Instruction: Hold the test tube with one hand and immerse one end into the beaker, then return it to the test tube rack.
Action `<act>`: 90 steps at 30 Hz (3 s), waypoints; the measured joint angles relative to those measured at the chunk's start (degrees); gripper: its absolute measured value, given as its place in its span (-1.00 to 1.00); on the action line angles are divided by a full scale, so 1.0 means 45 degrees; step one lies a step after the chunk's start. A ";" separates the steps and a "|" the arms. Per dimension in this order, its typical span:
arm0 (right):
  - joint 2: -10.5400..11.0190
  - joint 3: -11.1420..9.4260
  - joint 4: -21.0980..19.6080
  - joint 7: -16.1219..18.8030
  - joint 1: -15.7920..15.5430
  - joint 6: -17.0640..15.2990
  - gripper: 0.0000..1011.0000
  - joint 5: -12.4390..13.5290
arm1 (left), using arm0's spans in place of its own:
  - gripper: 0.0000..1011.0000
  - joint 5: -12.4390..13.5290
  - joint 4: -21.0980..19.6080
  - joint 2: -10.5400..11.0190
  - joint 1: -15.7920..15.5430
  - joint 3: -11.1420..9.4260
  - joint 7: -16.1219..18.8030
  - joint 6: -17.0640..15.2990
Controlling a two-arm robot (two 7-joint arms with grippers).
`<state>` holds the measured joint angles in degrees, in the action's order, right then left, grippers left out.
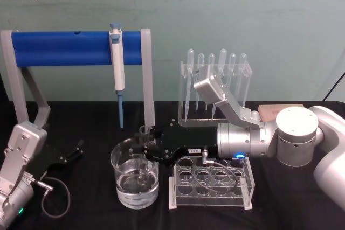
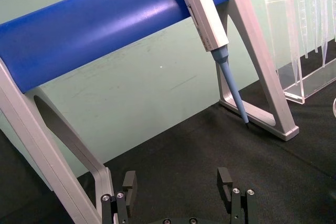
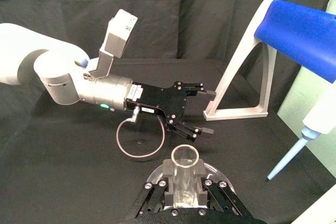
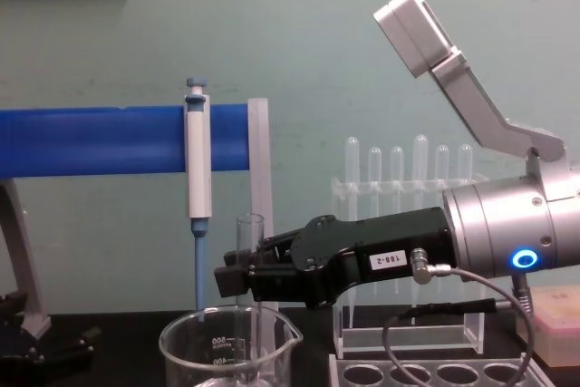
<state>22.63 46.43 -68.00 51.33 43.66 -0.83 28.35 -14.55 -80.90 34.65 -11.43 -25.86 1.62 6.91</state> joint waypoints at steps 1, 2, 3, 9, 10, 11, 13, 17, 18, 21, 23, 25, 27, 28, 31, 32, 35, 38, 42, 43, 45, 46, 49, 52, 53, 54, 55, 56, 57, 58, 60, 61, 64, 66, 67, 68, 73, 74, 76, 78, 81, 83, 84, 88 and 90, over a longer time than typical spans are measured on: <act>0.0000 0.0000 0.0000 0.0000 -0.0001 0.0000 -0.55 0.0000 | 0.98 0.0001 0.0000 0.0000 -0.0001 0.0000 0.0000 -0.0001; 0.0000 0.0000 0.0000 -0.0001 0.0000 0.0000 -0.55 0.0000 | 0.98 0.0000 0.0000 0.0000 0.0000 0.0000 0.0000 -0.0001; 0.0000 0.0000 0.0000 0.0000 -0.0001 0.0000 -0.55 -0.0001 | 0.98 0.0000 0.0000 0.0000 -0.0001 0.0000 0.0000 -0.0001; 0.0000 0.0000 0.0000 0.0000 -0.0001 0.0000 -0.55 0.0000 | 0.98 0.0001 0.0000 0.0000 -0.0001 0.0000 0.0000 -0.0001; 0.0000 0.0000 0.0000 -0.0001 0.0000 0.0000 -0.55 0.0000 | 0.98 0.0000 0.0001 0.0000 0.0000 -0.0001 0.0000 0.0000; 0.0000 0.0000 0.0000 0.0000 0.0000 0.0000 -0.55 0.0000 | 0.98 0.0000 0.0000 0.0000 -0.0001 0.0000 0.0000 -0.0001; 0.0000 0.0000 0.0000 -0.0001 -0.0001 0.0000 -0.55 0.0000 | 0.98 0.0000 0.0000 0.0000 0.0000 -0.0001 0.0000 0.0000; 0.0000 0.0000 0.0000 0.0000 0.0000 0.0000 -0.55 0.0000 | 0.98 0.0000 0.0000 0.0000 0.0000 0.0000 0.0000 -0.0001; -0.0001 0.0000 0.0000 -0.0001 -0.0001 0.0000 -0.55 0.0000 | 0.98 0.0001 0.0000 0.0000 -0.0001 0.0000 0.0000 -0.0001; 0.0000 0.0000 0.0000 -0.0001 -0.0001 0.0000 -0.55 0.0000 | 0.98 0.0000 0.0000 0.0000 0.0000 -0.0001 0.0000 0.0000; 0.0000 0.0000 0.0000 -0.0001 -0.0001 0.0000 -0.55 0.0000 | 0.98 0.0001 0.0000 0.0000 0.0000 0.0000 0.0000 0.0000; 0.0000 0.0000 0.0000 0.0000 -0.0001 0.0000 -0.55 0.0000 | 0.98 0.0001 0.0000 0.0000 -0.0001 0.0000 0.0000 -0.0001; 0.0000 0.0000 0.0000 0.0000 -0.0001 0.0000 -0.55 0.0000 | 0.98 0.0000 0.0000 0.0000 -0.0001 0.0000 0.0000 -0.0001; 0.0000 0.0000 0.0000 -0.0001 0.0000 0.0000 -0.55 0.0000 | 0.98 0.0000 0.0000 0.0000 -0.0001 0.0000 0.0000 0.0000; -0.0001 0.0000 0.0000 -0.0001 -0.0001 0.0000 -0.55 0.0000 | 0.98 0.0000 0.0000 0.0000 0.0000 0.0000 0.0000 0.0000; 0.0000 0.0000 0.0000 0.0000 0.0000 0.0000 -0.55 -0.0001 | 0.98 0.0001 0.0000 0.0000 -0.0001 0.0000 0.0000 0.0000; 0.0000 0.0000 0.0000 -0.0001 -0.0001 0.0000 -0.55 0.0000 | 0.98 0.0000 0.0000 0.0000 -0.0001 0.0000 0.0000 0.0000; 0.0000 0.0000 0.0000 -0.0001 -0.0001 0.0000 -0.55 0.0000 | 0.98 0.0000 0.0000 0.0000 0.0000 0.0000 0.0000 -0.0001; 0.0000 0.0000 0.0000 -0.0001 0.0000 0.0000 -0.55 0.0000 | 0.98 0.0001 0.0000 0.0001 0.0000 -0.0001 0.0000 0.0000; 0.0000 0.0000 0.0000 0.0000 -0.0001 0.0000 -0.55 0.0000 | 0.98 0.0000 0.0000 0.0000 -0.0001 -0.0001 0.0000 -0.0001; 0.0000 0.0000 0.0000 0.0000 -0.0001 0.0000 -0.55 0.0000 | 0.98 0.0000 0.0000 0.0000 -0.0001 0.0000 0.0000 -0.0001; 0.0000 0.0000 0.0000 0.0000 -0.0001 0.0000 -0.55 0.0000 | 0.98 0.0000 0.0000 0.0000 -0.0001 0.0000 0.0000 0.0000; -0.0001 0.0000 -0.0001 0.0000 -0.0001 0.0000 -0.55 0.0000 | 0.98 0.0001 0.0000 -0.0001 0.0000 0.0000 0.0000 -0.0001; 0.0000 0.0000 0.0000 0.0000 0.0000 0.0000 -0.55 0.0000 | 0.98 0.0001 0.0000 0.0000 -0.0001 0.0000 0.0000 -0.0001; -0.0001 0.0000 0.0000 0.0000 -0.0001 0.0000 -0.55 0.0000 | 0.98 0.0001 0.0000 0.0000 -0.0001 0.0000 0.0000 -0.0001; 0.0000 0.0000 0.0000 0.0000 0.0000 0.0000 -0.55 0.0000 | 0.98 0.0000 0.0000 0.0000 -0.0001 0.0000 0.0000 -0.0001; -0.0001 0.0000 0.0000 -0.0001 -0.0001 0.0000 -0.55 0.0000 | 0.98 0.0001 0.0000 0.0000 -0.0001 0.0000 0.0000 -0.0001; 0.0000 0.0000 0.0000 -0.0001 -0.0001 0.0000 -0.55 0.0000 | 0.98 0.0000 0.0000 0.0000 -0.0001 0.0000 0.0000 0.0000; 0.0000 0.0000 0.0000 0.0000 -0.0001 0.0000 -0.55 0.0000 | 0.98 0.0001 0.0000 -0.0001 -0.0001 0.0000 0.0000 0.0000; -0.0001 0.0000 0.0000 -0.0001 -0.0001 0.0000 -0.55 0.0000 | 0.98 0.0000 0.0000 0.0000 -0.0001 0.0000 0.0000 0.0000; 0.0000 0.0000 0.0000 -0.0001 -0.0001 0.0000 -0.55 0.0000 | 0.98 0.0001 0.0000 0.0000 0.0000 0.0000 0.0000 -0.0001; 0.0000 0.0000 0.0000 0.0000 -0.0001 0.0000 -0.55 0.0000 | 0.98 0.0001 0.0000 0.0000 0.0000 0.0000 0.0000 0.0000; -0.0001 0.0000 0.0000 -0.0001 -0.0001 0.0000 -0.55 0.0000 | 0.98 0.0000 0.0000 0.0000 -0.0001 -0.0001 0.0000 -0.0001; 0.0000 0.0000 -0.0001 -0.0001 -0.0001 0.0000 -0.55 0.0000 | 0.98 0.0001 0.0000 0.0000 -0.0001 0.0000 0.0000 -0.0001; 0.0000 0.0000 0.0000 -0.0001 -0.0001 0.0000 -0.55 0.0000 | 0.98 0.0000 0.0000 0.0000 0.0000 0.0000 0.0000 0.0000; -0.0001 0.0000 0.0000 0.0000 -0.0001 0.0000 -0.55 0.0000 | 0.98 0.0001 0.0000 0.0000 0.0000 0.0000 0.0000 0.0000; 0.0000 0.0000 0.0001 -0.0001 -0.0001 0.0000 -0.55 0.0000 | 0.98 0.0000 0.0000 0.0000 0.0000 0.0000 0.0000 -0.0001; -0.0001 0.0000 0.0000 0.0000 -0.0001 0.0000 -0.55 0.0000 | 0.98 0.0000 0.0000 0.0000 -0.0001 -0.0001 0.0000 0.0000; 0.0000 0.0000 0.0000 0.0000 -0.0001 0.0000 -0.55 0.0000 | 0.98 0.0001 0.0000 0.0000 0.0000 0.0000 0.0000 0.0000; -0.0001 0.0000 0.0000 -0.0001 -0.0002 0.0000 -0.55 0.0000 | 0.98 0.0000 0.0000 0.0000 -0.0001 0.0000 0.0000 0.0000; 0.0000 0.0000 0.0000 0.0000 0.0000 0.0000 -0.55 0.0000 | 0.98 0.0001 0.0000 0.0000 -0.0001 0.0000 0.0000 0.0000; -0.0002 -0.0009 -0.0009 0.0007 -0.0006 -0.0009 -0.55 -0.0009 | 0.98 0.0000 0.0000 -0.0001 0.0000 -0.0001 0.0000 -0.0001; -0.0002 -0.0021 -0.0036 0.0011 -0.0009 -0.0024 -0.55 -0.0008 | 0.98 0.0001 0.0000 0.0000 0.0000 0.0000 0.0000 0.0000; 0.0058 -0.0108 -0.0260 0.0078 -0.0010 -0.0156 -0.55 0.0020 | 0.98 0.0001 0.0000 0.0000 -0.0001 0.0000 0.0000 -0.0001; 0.0138 -0.0179 -0.0476 0.0101 -0.0005 -0.0265 -0.55 0.0079 | 0.98 0.0000 0.0000 0.0000 -0.0001 0.0000 0.0000 -0.0001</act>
<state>23.25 45.63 -70.15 51.78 43.64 -2.02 28.70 -14.55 -80.90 34.65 -11.43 -25.86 1.62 6.90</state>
